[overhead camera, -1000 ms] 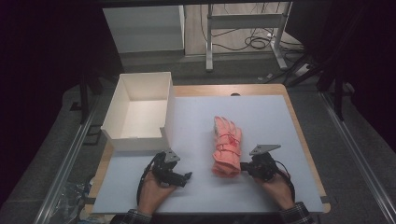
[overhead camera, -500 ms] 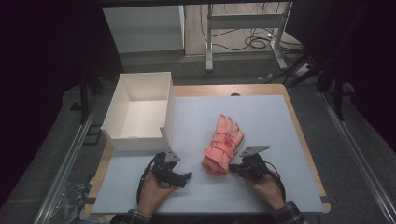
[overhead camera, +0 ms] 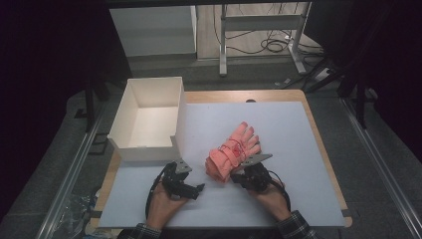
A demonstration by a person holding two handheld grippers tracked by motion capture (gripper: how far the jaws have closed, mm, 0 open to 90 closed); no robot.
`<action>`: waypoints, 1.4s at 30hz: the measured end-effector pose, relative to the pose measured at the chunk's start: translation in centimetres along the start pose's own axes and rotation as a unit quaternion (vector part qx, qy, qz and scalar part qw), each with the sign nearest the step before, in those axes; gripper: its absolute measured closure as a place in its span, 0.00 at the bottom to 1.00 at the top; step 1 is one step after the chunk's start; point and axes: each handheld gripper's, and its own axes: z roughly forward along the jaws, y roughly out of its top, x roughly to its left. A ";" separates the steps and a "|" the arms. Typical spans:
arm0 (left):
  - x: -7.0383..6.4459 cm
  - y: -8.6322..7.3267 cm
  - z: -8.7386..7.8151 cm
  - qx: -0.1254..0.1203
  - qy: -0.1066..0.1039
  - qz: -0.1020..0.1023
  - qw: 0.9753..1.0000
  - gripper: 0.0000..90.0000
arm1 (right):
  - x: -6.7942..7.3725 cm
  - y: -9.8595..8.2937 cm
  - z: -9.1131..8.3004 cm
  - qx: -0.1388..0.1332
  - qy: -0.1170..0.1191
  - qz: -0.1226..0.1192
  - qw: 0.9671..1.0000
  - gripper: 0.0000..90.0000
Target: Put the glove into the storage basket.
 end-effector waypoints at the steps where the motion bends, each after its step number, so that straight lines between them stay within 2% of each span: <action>1: 0.0 0.0 0.0 0.000 0.000 0.000 1.000 0.01 | 0.0 0.0 0.0 0.000 0.000 0.000 1.000 0.97; 7: 0.1 0.1 0.0 0.005 -0.002 0.000 1.000 0.01 | -0.6 -0.7 -1.1 -0.002 -0.013 0.004 1.000 0.93; 13: 0.0 0.0 0.0 0.003 -0.002 0.000 1.000 0.01 | -2.1 -2.0 -3.0 -0.013 -0.045 0.012 0.999 0.82; 17: 0.1 0.1 0.0 0.003 -0.002 0.000 1.000 0.01 | -2.6 -2.4 -3.7 -0.017 -0.062 0.014 0.998 0.79; 24: 0.1 0.2 -0.1 0.007 -0.005 0.001 1.000 0.02 | -4.2 -3.8 -5.5 -0.025 -0.102 0.024 0.994 0.68; 25: 0.1 0.3 -0.1 0.008 -0.007 0.000 1.000 0.03 | -4.8 -4.3 -6.1 -0.025 -0.111 0.032 0.993 0.64; 29: 0.0 0.9 -0.5 0.011 -0.017 -0.003 1.000 0.02 | -5.4 -5.0 -6.9 -0.030 -0.121 0.041 0.991 0.60; 30: -0.1 1.1 -0.7 0.011 -0.020 0.000 1.000 0.02 | -5.9 -5.4 -7.3 -0.031 -0.130 0.047 0.990 0.57; 37: -0.6 2.9 -1.7 0.026 -0.035 0.004 0.999 0.00 | -7.1 -6.6 -8.2 -0.037 -0.143 0.065 0.987 0.44; 42: -1.2 3.9 -2.2 0.032 -0.043 0.013 0.998 0.00 | -7.3 -6.8 -8.3 -0.027 -0.177 0.051 0.983 0.34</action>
